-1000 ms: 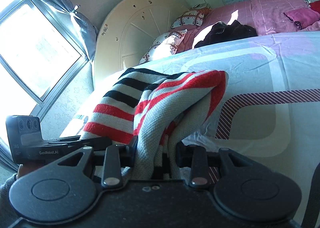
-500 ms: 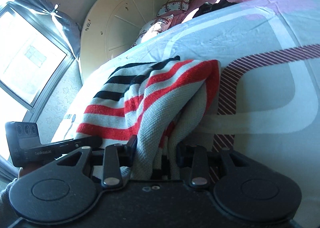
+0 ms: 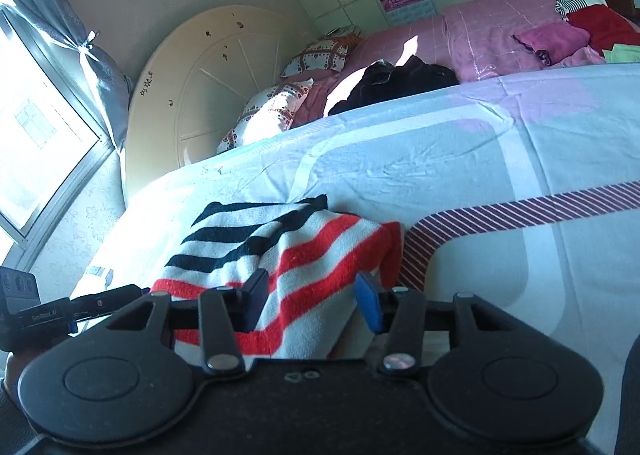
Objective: Fold small clothes
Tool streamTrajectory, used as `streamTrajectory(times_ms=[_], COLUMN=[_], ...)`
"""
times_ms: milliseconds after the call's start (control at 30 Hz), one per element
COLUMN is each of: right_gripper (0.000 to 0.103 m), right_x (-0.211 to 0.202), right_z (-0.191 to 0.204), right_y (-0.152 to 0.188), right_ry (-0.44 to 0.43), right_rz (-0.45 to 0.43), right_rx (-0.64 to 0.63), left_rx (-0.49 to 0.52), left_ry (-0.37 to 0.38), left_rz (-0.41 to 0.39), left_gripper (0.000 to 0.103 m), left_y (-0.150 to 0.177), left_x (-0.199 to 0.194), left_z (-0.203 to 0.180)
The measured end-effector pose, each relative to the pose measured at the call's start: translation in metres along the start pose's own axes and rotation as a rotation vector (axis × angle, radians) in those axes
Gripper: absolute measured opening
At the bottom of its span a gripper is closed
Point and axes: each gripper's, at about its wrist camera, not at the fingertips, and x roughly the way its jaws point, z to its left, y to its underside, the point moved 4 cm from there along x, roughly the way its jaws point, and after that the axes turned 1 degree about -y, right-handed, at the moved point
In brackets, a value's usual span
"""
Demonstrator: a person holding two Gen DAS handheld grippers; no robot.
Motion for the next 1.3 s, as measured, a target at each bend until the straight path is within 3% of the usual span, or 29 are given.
streamTrajectory(times_ms=[100, 200, 300, 433, 567, 600, 667, 833, 900, 967, 1067, 1133, 1167, 1300], right_gripper=[0.047, 0.052, 0.043, 0.043, 0.043, 0.04, 0.047, 0.048, 0.042, 0.042, 0.042, 0.04, 0.043, 0.046], right_x=[0.031, 0.034, 0.013, -0.029, -0.043, -0.043, -0.039, -0.031, -0.041, -0.055, -0.06, -0.053, -0.05, -0.055], right_z=[-0.004, -0.015, -0.003, 0.02, 0.029, 0.028, 0.017, 0.014, 0.021, 0.031, 0.04, 0.034, 0.028, 0.017], right_y=[0.005, 0.012, 0.015, 0.037, 0.06, 0.065, 0.07, 0.068, 0.065, 0.065, 0.074, 0.083, 0.086, 0.095], right_ry=[0.108, 0.104, 0.111, 0.067, 0.02, 0.035, 0.086, 0.093, 0.078, 0.057, 0.025, 0.077, 0.101, 0.08], right_rz=[0.085, 0.082, 0.067, 0.045, 0.077, 0.084, 0.088, 0.093, 0.077, 0.051, 0.084, 0.116, 0.126, 0.1], right_rx=[-0.046, -0.016, -0.024, -0.086, -0.087, -0.097, -0.092, -0.085, -0.068, -0.089, -0.12, -0.148, -0.137, -0.064], left_rx=[0.048, 0.026, 0.017, 0.053, 0.035, 0.042, 0.043, 0.023, 0.037, 0.045, 0.041, 0.039, 0.036, 0.058], left_ry=[-0.073, -0.067, -0.048, -0.028, -0.008, -0.02, -0.047, -0.053, -0.064, -0.06, -0.073, -0.1, -0.108, -0.162], left_rz=[0.073, 0.074, 0.04, 0.017, 0.017, 0.025, 0.045, 0.032, 0.022, 0.011, 0.006, 0.022, 0.023, -0.006], left_gripper=[0.077, 0.077, 0.076, 0.076, 0.076, 0.076, 0.077, 0.077, 0.076, 0.076, 0.076, 0.076, 0.077, 0.077], left_y=[0.006, 0.012, 0.015, 0.034, 0.059, 0.066, 0.078, 0.086, 0.084, 0.085, 0.092, 0.098, 0.102, 0.108], left_x=[0.023, 0.024, 0.005, -0.029, -0.044, -0.044, -0.04, -0.04, -0.046, -0.056, -0.065, -0.064, -0.061, -0.066], left_z=[0.004, 0.012, 0.007, -0.007, -0.013, -0.013, -0.008, -0.003, -0.008, -0.013, -0.013, -0.011, -0.009, -0.016])
